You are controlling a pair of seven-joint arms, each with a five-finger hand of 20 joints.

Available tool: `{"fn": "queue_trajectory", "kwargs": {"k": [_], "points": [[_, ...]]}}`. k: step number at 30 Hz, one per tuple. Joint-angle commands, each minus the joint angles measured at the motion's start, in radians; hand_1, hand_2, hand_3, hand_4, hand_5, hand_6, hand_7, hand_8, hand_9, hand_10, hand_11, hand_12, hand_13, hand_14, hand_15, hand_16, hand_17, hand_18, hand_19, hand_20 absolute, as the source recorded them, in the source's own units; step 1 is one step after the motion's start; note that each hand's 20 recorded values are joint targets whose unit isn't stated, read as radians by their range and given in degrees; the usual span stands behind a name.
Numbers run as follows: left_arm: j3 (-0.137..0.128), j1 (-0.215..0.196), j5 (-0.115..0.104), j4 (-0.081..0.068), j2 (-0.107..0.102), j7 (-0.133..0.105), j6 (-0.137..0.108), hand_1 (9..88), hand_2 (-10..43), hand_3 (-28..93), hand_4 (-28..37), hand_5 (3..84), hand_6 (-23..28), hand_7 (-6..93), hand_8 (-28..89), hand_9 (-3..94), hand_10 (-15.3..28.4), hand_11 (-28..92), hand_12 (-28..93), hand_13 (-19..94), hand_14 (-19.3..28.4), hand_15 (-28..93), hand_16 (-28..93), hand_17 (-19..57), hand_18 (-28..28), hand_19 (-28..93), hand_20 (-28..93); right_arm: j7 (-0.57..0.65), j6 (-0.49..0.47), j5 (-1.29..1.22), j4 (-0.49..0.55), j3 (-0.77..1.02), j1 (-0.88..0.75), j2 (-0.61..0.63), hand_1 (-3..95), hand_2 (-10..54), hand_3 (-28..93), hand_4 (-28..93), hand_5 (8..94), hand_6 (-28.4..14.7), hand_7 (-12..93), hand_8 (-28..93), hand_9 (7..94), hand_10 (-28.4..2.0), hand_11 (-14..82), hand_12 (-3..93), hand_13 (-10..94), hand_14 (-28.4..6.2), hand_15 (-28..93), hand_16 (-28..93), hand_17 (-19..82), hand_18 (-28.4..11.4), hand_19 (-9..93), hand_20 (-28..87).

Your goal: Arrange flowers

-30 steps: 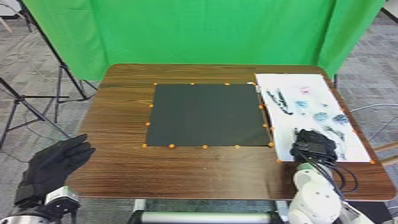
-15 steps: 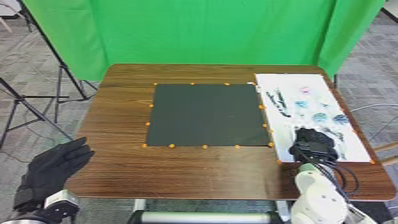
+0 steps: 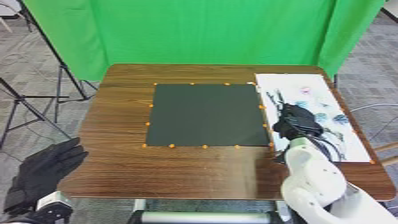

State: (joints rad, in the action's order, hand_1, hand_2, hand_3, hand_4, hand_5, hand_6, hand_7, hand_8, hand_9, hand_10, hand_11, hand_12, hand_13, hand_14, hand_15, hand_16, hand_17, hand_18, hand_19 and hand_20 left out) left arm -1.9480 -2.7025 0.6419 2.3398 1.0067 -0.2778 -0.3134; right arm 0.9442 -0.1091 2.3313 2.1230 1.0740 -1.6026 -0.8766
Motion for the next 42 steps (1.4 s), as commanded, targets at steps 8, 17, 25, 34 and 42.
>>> {"fn": "queue_trajectory", "kwargs": {"k": [8,17,25,34,42], "points": [[-0.013,-0.014,-0.002,0.014,-0.001,0.016,-0.022,28.1,8.1,79,-17.0,50.7,16.0,14.7,-9,40.7,22.9,39,9,27,27.4,60,-14,-10.1,21.8,61,11,-0.06,-0.165,-0.19,-0.116,-0.244,0.292,-0.268,55.1,-9.5,78,-26,83.7,-5.8,27,26,88.4,-13.2,34.5,33.0,82,-8.7,72,26,42,-25.0,93,4],[-0.016,-0.033,-0.019,0.023,-0.011,-0.023,-0.037,28.1,8.1,79,-16.9,50.7,16.0,14.8,-9,40.7,23.0,39,8,27,27.4,60,-14,-10.1,21.8,61,11,-0.127,-0.235,-0.137,-0.178,-0.403,0.338,-0.366,54.7,-9.5,78,-25,83.8,-5.6,27,25,88.5,-13.1,34.9,32.9,82,-8.7,73,26,42,-25.0,93,4],[0.011,0.017,-0.019,0.015,-0.055,-0.026,-0.054,28.2,8.1,79,-16.8,50.7,16.0,14.7,-9,40.8,23.0,39,9,27,27.5,60,-14,-10.2,21.8,61,11,-0.107,-0.274,-0.175,-0.281,-0.418,0.359,-0.467,54.3,-9.5,78,-25,83.7,-5.3,28,25,88.6,-13.0,35.5,32.5,82,-8.5,73,26,42,-24.8,93,5],[0.009,0.053,-0.01,0.004,-0.085,-0.017,-0.046,28.3,8.1,79,-16.8,50.7,16.0,14.7,-9,40.8,23.0,39,9,27,27.5,60,-14,-10.2,21.8,61,11,-0.041,-0.27,-0.239,-0.386,-0.401,0.414,-0.558,53.9,-9.5,78,-25,83.5,-5.1,28,25,88.7,-13.0,36.2,32.1,82,-8.4,73,26,42,-24.8,93,5],[0.021,0.09,0.0,-0.004,-0.096,-0.005,-0.037,28.2,7.9,79,-16.7,50.6,15.9,14.7,-9,40.8,22.9,39,9,27,27.5,60,-14,-10.2,21.8,61,11,0.019,-0.223,-0.231,-0.463,-0.386,0.43,-0.619,53.4,-9.5,78,-24,83.6,-4.8,29,24,88.9,-12.9,36.8,31.3,83,-8.2,73,26,43,-25.0,93,5]]}}
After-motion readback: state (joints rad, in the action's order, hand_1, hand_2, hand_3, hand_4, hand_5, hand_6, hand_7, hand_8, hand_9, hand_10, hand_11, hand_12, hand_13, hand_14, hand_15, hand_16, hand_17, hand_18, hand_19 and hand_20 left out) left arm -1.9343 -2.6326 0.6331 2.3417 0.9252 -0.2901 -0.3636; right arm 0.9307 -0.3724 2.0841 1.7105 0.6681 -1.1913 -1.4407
